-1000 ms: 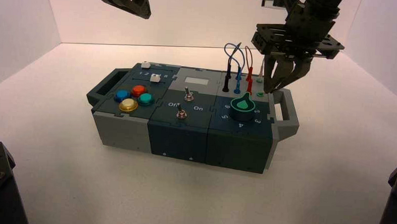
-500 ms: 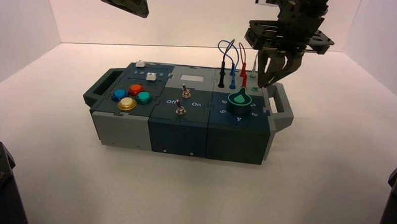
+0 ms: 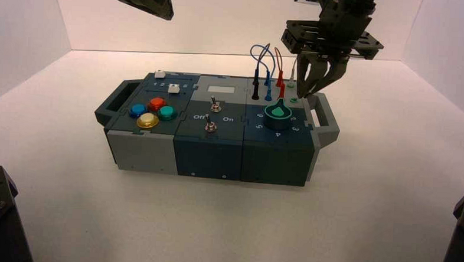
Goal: Insert the white wire.
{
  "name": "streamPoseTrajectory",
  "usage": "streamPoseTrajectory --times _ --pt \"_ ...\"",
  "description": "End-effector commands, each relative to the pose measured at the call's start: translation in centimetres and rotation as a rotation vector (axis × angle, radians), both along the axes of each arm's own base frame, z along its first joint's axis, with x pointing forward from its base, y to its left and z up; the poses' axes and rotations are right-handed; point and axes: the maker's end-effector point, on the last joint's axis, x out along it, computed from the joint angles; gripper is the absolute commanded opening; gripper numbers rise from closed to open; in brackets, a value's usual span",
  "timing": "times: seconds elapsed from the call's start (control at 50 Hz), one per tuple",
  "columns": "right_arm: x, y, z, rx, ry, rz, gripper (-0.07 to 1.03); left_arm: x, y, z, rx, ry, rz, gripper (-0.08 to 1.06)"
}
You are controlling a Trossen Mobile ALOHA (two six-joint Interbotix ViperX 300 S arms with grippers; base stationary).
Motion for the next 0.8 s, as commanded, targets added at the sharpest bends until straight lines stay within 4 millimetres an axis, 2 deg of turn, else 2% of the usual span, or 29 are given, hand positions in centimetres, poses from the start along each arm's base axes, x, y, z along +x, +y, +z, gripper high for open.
streamPoseTrajectory --times 0.02,0.4,0.8 --pt "1.2 0.8 1.2 0.024 -0.043 0.001 -0.02 0.7 -0.3 1.7 -0.024 -0.043 0.0 -0.03" --pt "1.8 1.2 1.5 0.028 -0.044 0.002 -0.02 0.7 -0.3 1.8 -0.024 -0.047 -0.002 -0.03" --pt "1.3 1.6 -0.2 0.006 -0.002 0.017 -0.02 0.8 -0.2 1.9 -0.023 -0.049 0.001 -0.03"
